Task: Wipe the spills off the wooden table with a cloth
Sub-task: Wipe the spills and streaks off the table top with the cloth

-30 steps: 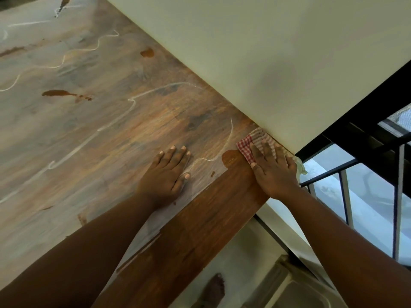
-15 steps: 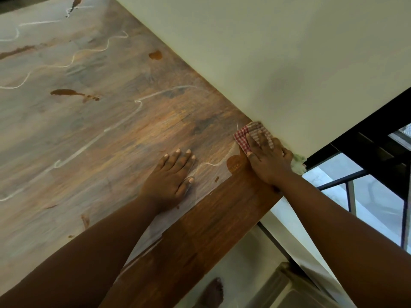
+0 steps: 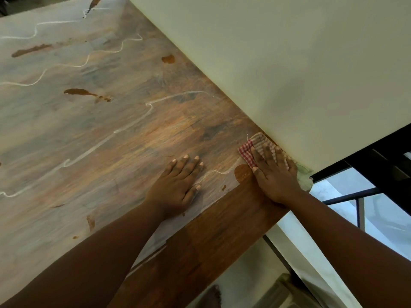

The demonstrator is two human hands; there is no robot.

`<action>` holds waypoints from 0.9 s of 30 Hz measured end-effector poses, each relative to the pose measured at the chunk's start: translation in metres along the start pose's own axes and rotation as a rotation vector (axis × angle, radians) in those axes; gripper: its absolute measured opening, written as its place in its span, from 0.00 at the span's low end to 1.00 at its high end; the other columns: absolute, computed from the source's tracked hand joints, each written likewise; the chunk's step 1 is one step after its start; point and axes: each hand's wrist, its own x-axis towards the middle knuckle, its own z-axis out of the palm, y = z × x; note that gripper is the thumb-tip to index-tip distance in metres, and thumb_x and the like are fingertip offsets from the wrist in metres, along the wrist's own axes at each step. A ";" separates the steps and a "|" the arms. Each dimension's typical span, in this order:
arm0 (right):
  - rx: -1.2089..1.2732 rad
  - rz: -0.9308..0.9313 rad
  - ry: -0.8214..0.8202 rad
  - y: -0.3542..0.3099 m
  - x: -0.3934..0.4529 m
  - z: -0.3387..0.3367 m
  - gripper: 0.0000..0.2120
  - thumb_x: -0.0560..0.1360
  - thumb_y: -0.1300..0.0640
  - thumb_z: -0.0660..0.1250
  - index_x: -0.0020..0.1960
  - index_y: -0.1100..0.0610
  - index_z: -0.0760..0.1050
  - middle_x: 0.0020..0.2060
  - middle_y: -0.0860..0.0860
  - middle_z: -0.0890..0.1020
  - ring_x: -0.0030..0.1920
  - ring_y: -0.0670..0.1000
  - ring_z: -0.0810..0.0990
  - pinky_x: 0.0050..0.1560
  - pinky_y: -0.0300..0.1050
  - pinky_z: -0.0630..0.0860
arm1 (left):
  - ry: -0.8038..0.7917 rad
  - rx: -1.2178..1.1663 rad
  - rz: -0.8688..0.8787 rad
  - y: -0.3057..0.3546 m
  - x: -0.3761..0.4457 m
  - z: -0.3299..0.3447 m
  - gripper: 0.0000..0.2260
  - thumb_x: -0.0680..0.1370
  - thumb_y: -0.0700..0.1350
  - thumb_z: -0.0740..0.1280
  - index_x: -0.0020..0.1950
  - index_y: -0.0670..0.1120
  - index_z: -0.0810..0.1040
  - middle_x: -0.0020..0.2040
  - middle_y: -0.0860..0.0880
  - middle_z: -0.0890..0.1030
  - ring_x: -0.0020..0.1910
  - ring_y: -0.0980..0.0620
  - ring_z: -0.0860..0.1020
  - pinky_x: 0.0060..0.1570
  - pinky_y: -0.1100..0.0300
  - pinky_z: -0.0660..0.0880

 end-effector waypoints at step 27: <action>0.055 0.075 -0.018 -0.056 0.094 -0.018 0.29 0.82 0.42 0.43 0.78 0.46 0.36 0.78 0.48 0.41 0.77 0.55 0.39 0.72 0.60 0.39 | -0.001 -0.033 0.005 -0.003 0.001 0.003 0.27 0.80 0.61 0.37 0.77 0.53 0.40 0.78 0.53 0.41 0.76 0.53 0.36 0.74 0.52 0.36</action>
